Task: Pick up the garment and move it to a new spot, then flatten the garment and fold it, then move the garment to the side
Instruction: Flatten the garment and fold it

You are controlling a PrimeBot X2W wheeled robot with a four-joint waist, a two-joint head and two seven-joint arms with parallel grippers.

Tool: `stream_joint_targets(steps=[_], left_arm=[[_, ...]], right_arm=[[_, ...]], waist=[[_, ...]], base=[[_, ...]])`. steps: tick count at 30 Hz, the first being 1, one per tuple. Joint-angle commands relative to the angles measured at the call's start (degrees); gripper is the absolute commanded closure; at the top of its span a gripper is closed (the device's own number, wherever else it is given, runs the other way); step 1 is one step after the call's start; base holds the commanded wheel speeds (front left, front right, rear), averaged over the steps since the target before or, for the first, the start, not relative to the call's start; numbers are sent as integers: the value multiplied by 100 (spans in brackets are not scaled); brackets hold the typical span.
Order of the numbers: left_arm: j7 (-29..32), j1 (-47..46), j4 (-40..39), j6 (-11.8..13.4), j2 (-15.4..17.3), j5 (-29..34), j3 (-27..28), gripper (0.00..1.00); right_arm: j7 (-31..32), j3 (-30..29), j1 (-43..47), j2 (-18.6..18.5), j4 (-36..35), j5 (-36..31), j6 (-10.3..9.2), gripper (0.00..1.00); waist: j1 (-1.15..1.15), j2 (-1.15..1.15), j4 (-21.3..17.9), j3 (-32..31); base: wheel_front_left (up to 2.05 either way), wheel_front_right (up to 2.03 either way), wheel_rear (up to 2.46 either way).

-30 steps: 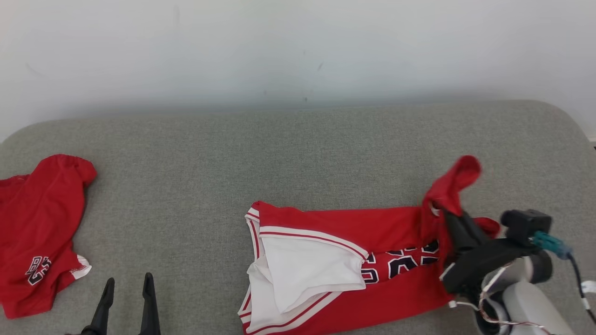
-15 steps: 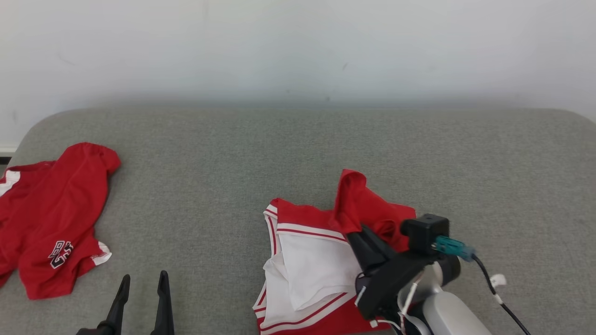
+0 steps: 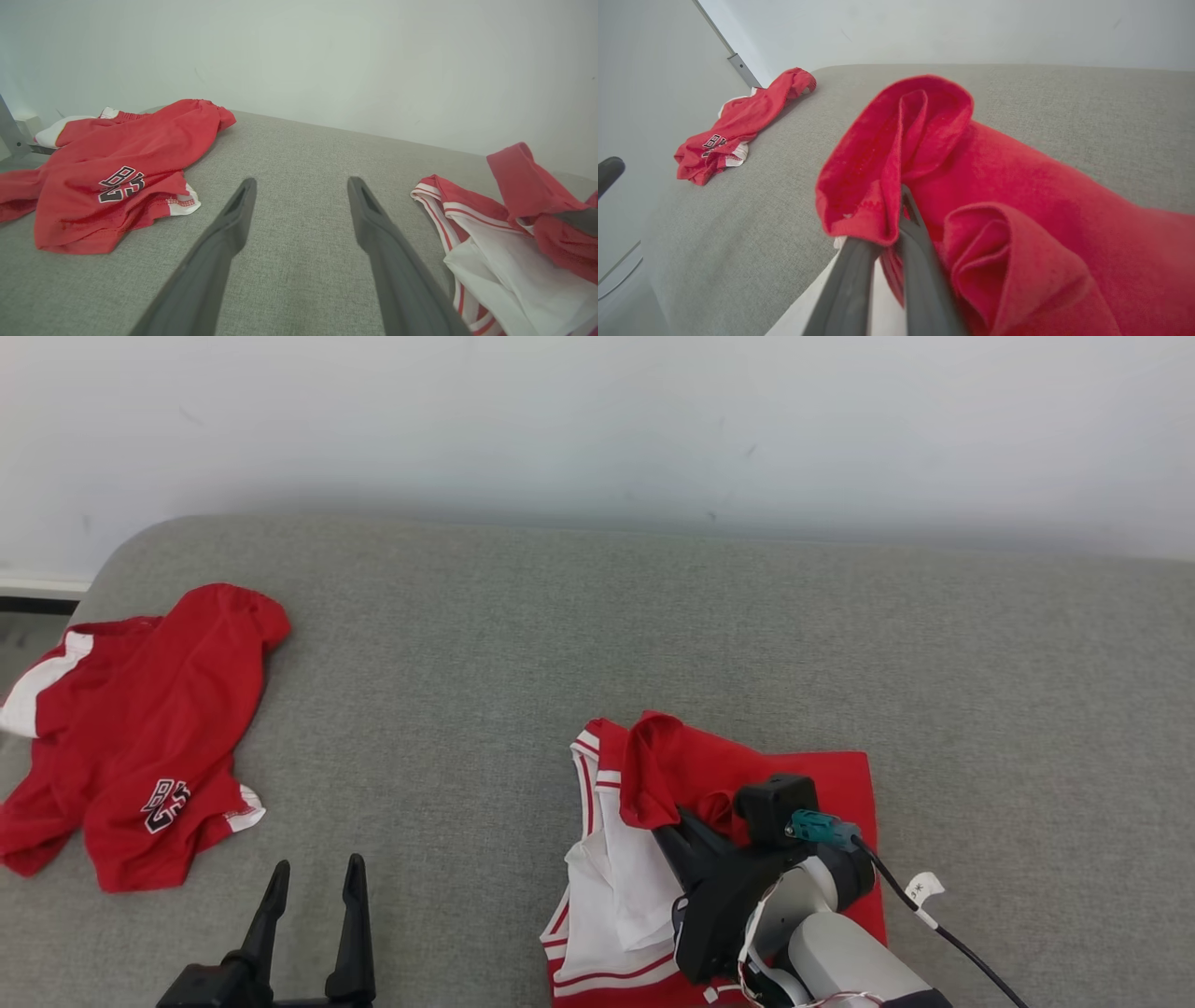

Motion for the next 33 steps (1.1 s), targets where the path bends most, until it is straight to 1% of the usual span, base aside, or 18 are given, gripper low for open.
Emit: stream_joint_targets(steps=[1, 5, 6, 7, 12, 13, 16, 18, 21, 22, 25, 30, 31, 32, 33], left_arm=[[-11, -61, 25, 7, -14, -32, -10, 0], [-11, -125, 59, 7, -15, -67, -12, 0], [-11, -122, 68, 7, -16, -76, -5, 0], [-11, -117, 72, 7, -16, -80, 10, 0], [-11, -79, 97, 7, -16, -81, 87, 0], [-11, -65, 100, 7, -16, -82, 113, 0], [-11, -29, 95, 7, -15, -79, 141, 0], [-11, 16, 75, 7, -9, -75, 171, 0], [-11, 34, 63, 7, -1, -67, 209, 0], [-11, 34, 63, 7, -1, -67, 209, 0], [-11, 84, 52, 7, 11, -48, 261, 0], [-11, 123, 42, 7, 41, -32, 324, 0], [-11, 127, 43, 7, 44, -31, 332, 0], [-11, 128, 43, 7, 46, -31, 339, 0], [-11, 130, 41, 7, 50, -32, 339, 0]], right_arm=[[-81, 38, -66, 15, 105, 115, -9, 100], [-311, 230, -248, 15, 484, 279, -9, 100], [-396, 272, -285, 15, 547, 303, -9, 71], [-478, 338, -321, 18, 595, 352, -9, 0], [-803, 627, -496, 17, 615, 682, -9, 0], [-969, 671, -556, 17, 575, 752, -9, 0], [-1173, 598, -624, 14, 497, 657, -9, 0], [-1306, 393, -615, -27, 299, 547, -9, 0], [-1371, 113, -481, -241, 47, 407, -9, 0], [-1371, 113, -481, -241, 47, 407, -9, 0], [-1398, -237, -311, -460, -138, 283, -9, 0], [-1385, -769, 54, -840, -186, 107, -9, 0], [-1384, -868, 127, -904, -173, 83, -9, 2], [-1376, -941, 189, -964, -148, 44, -9, 35], [-1357, -988, 249, -1014, -129, -10, -9, 63]], waist=[[0, 0, 60, 26], [0, 0, 86, 41], [0, 0, 83, 40], [0, 0, 76, 39], [0, 0, 6, 11], [0, 0, -26, -5], [0, 0, -67, -33], [0, 0, -105, -59], [0, 0, -142, -82], [0, 0, -142, -82], [0, 0, -175, -102], [0, 0, -183, -132], [0, 0, -183, -137], [0, 0, -182, -139], [0, 0, -180, -141]], base=[[0, 0, 0], [0, 0, 0], [0, 0, 0], [0, 0, 0], [0, 0, 0], [0, 0, 0], [0, 0, 0], [0, 0, 0], [0, 0, 0], [0, 0, 0], [0, 0, 0], [0, 0, 0], [0, 0, 0], [0, 0, 0], [0, 0, 0]])
